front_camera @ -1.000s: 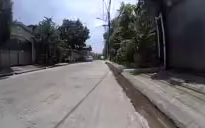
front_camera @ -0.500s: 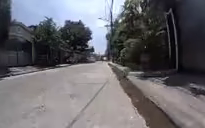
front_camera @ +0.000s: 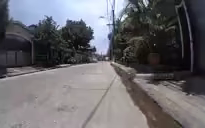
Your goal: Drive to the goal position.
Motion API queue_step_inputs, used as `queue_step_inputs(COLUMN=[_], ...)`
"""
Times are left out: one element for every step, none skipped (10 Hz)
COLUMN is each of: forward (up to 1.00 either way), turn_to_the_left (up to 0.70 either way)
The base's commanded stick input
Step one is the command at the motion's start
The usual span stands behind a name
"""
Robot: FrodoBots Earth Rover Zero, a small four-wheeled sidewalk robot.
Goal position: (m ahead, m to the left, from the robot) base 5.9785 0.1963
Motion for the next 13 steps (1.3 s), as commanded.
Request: queue_step_inputs(forward=[1.0, 1.0, 1.0, 1.0, 1.0, 1.0, 1.0, 1.0, 1.0, 1.0, 1.0, 1.0, 1.0], turn_to_the_left=[-0.02, -0.02, -0.04, -0.29, -0.4, -0.37, -0.24, -0.17, -0.16, -0.16, -0.12, -0.22, -0.35])
